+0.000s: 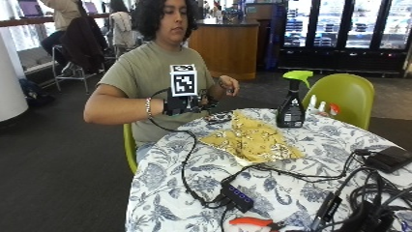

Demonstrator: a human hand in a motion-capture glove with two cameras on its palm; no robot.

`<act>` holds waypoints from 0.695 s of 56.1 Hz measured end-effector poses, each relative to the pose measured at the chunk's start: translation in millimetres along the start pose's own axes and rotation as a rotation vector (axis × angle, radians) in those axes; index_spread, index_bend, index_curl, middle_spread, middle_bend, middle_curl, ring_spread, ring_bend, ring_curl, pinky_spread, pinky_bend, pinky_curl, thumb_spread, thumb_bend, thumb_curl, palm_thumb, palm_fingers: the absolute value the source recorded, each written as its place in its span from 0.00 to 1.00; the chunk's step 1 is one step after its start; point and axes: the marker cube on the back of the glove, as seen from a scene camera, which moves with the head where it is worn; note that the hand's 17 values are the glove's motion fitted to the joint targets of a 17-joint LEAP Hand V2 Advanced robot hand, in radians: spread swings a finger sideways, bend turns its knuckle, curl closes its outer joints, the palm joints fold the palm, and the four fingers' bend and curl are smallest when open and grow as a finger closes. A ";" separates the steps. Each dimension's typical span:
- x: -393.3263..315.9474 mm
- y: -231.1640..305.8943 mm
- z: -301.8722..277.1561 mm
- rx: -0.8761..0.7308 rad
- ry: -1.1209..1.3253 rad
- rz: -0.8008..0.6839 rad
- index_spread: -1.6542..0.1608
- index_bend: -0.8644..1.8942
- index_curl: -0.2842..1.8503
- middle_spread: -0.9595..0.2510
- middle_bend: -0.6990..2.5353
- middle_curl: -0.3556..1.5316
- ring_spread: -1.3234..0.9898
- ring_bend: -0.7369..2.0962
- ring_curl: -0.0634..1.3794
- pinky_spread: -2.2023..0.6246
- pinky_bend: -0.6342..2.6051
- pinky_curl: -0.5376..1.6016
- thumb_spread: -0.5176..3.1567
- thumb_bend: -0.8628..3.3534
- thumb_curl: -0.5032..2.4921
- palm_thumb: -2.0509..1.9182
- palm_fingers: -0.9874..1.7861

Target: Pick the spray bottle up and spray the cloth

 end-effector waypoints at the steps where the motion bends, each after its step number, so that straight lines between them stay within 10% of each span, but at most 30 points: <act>1: 0.0 0.2 -0.1 0.000 -0.003 0.001 0.67 0.37 0.25 0.72 0.28 0.37 0.51 0.36 0.25 0.83 0.27 0.41 0.45 0.20 0.28 0.69 0.40; 39: 0.9 4.2 4.8 -0.020 0.003 -0.009 0.67 0.37 0.25 0.72 0.27 0.36 0.51 0.36 0.25 0.83 0.26 0.41 0.45 0.20 0.28 0.69 0.41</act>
